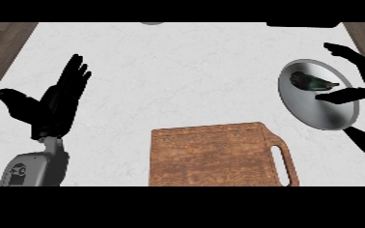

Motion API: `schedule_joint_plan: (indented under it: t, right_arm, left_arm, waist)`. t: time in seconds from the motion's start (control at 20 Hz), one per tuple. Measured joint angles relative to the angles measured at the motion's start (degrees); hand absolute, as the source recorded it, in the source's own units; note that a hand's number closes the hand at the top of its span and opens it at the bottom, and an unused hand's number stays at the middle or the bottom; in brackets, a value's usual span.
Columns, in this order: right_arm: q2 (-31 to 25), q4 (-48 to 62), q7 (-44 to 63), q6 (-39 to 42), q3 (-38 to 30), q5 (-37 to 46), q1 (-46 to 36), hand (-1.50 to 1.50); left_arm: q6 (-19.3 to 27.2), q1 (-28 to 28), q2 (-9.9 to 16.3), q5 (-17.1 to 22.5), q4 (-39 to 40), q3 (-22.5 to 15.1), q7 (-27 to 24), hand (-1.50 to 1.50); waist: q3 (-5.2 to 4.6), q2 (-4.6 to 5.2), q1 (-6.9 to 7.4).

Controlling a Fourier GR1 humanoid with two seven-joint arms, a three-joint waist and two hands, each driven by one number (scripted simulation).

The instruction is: Pick the eggplant from the cutting board and place it in the pan

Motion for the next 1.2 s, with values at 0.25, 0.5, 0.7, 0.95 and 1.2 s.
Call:
schedule_joint_plan:
  t: [0.25,0.5,0.7,0.95,1.2]
  right_arm:
    - [-5.78,3.8,-3.07,11.53,-6.48,-6.74,0.18,-1.5]
    - [-12.49,6.42,-3.68,21.73,-10.47,-11.07,2.08,-1.5]
    - [-16.09,6.95,-2.56,27.05,-12.12,-13.35,4.37,-1.5]
    - [-18.06,5.25,-2.74,29.49,-12.52,-14.71,7.79,-1.5]
    - [-19.67,3.37,-2.65,30.34,-12.56,-15.81,10.42,-1.5]
  left_arm:
    - [0.27,-0.09,-0.24,-0.36,-0.46,-0.31,0.32,0.0]
    - [0.2,0.0,0.06,-0.35,-1.12,-0.05,0.55,0.0]
    - [0.59,0.05,-0.18,-0.41,-1.41,0.03,0.86,0.0]
    - [0.47,0.41,-0.05,-0.62,-0.8,0.27,0.15,0.0]
    - [0.12,0.33,0.3,-0.45,-0.6,0.58,0.22,0.0]
  waist:
    - [0.05,0.04,-0.31]
    - [0.12,0.11,-0.35]
    - [0.23,0.16,-0.65]
    - [0.31,0.18,-0.96]
    - [0.34,0.13,-0.94]
